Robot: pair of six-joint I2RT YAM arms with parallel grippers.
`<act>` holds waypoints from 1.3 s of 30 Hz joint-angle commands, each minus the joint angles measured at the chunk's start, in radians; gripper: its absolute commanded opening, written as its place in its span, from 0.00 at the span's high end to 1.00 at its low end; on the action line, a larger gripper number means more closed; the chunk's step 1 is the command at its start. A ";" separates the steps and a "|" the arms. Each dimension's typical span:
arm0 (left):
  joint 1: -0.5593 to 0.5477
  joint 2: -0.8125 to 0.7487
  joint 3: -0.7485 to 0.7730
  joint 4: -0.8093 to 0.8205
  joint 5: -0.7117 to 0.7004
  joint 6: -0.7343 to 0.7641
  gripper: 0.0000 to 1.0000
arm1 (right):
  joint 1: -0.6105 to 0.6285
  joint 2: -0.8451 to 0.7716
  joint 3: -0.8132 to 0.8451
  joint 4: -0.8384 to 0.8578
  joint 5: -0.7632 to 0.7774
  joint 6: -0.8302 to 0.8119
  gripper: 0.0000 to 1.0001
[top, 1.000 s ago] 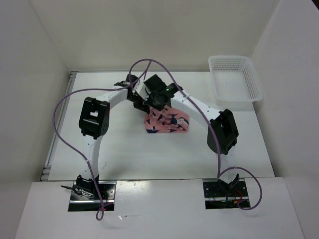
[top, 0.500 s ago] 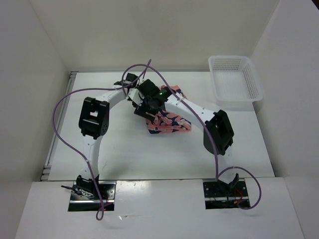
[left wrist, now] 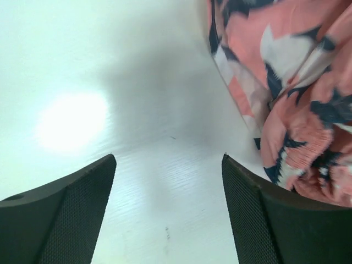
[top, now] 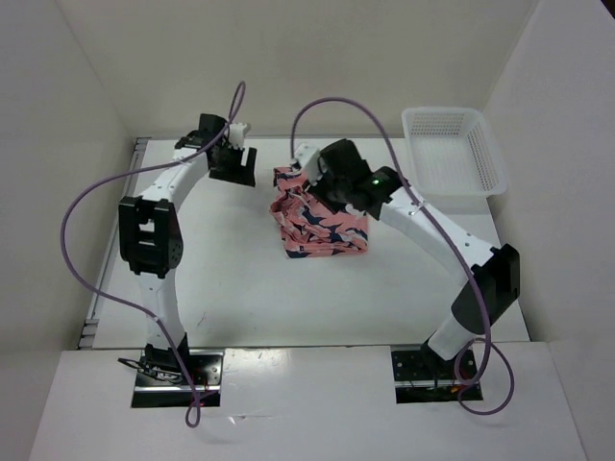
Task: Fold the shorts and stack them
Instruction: Fold the shorts
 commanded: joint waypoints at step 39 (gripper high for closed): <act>-0.260 0.256 0.287 -0.018 0.082 0.003 0.73 | -0.503 0.249 -0.384 0.195 -0.461 0.353 0.49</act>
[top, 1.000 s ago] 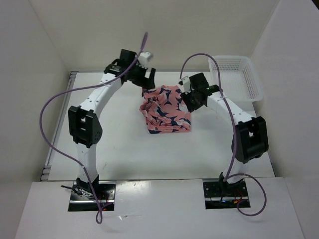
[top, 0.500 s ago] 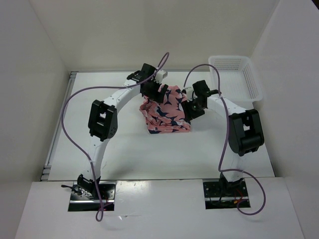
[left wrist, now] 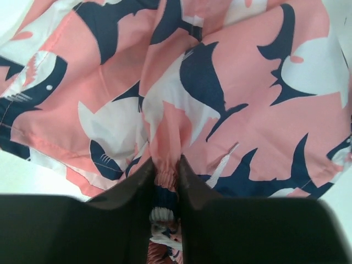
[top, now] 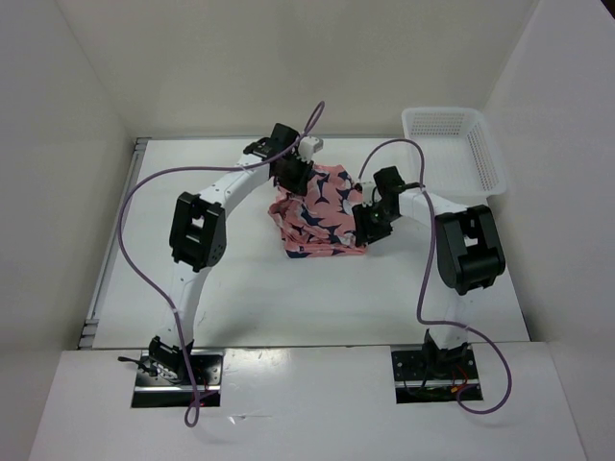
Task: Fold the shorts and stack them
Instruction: Fold the shorts
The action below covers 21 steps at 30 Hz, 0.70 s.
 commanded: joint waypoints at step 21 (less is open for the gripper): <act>0.130 -0.022 -0.116 0.017 0.147 0.004 0.84 | -0.032 -0.075 -0.018 -0.011 -0.185 -0.051 0.50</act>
